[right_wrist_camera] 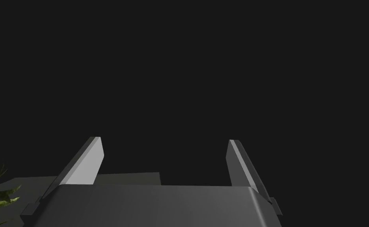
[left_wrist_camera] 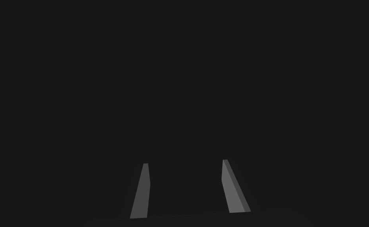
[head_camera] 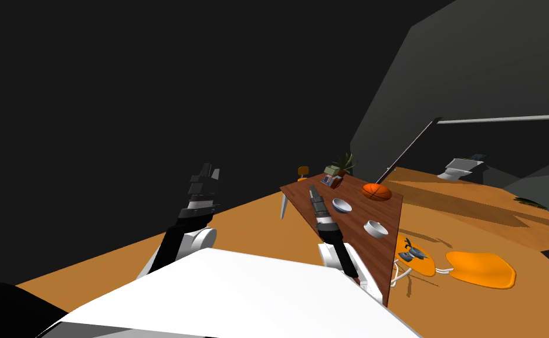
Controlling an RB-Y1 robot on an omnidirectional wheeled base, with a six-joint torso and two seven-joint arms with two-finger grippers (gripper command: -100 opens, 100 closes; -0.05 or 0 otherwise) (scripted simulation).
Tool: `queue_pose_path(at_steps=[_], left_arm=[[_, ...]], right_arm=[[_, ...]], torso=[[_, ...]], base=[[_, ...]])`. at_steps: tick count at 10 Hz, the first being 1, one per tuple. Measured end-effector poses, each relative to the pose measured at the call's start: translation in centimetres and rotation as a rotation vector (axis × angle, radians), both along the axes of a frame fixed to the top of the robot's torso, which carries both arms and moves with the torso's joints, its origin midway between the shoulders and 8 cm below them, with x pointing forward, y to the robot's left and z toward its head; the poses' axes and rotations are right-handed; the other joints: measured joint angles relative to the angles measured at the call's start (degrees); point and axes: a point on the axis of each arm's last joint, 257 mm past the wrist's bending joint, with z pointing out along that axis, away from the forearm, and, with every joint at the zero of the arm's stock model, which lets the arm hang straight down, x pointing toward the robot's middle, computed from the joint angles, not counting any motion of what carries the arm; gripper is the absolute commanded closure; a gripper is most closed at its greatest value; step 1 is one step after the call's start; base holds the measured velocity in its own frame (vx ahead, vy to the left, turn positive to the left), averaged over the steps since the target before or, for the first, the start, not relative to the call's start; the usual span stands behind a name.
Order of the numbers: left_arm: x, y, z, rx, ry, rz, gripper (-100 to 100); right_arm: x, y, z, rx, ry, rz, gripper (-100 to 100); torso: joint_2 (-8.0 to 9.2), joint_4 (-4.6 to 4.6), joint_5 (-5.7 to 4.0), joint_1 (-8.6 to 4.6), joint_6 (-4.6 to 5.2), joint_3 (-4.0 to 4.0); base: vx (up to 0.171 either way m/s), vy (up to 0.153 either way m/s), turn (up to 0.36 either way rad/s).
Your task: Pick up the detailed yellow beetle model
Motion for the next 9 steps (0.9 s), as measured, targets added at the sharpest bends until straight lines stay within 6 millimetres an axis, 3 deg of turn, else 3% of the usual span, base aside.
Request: queue_pose_path(at_steps=[9], left_arm=[[0.0,0.0,0.0,0.000,0.000,0.000,0]], right_arm=[[3.5,0.3,-8.0,-0.251,0.136,0.030,-100]], torso=[[-0.14,-0.02,-0.01,-0.06,0.01,-0.07]], base=[[-0.037,0.024,0.029]])
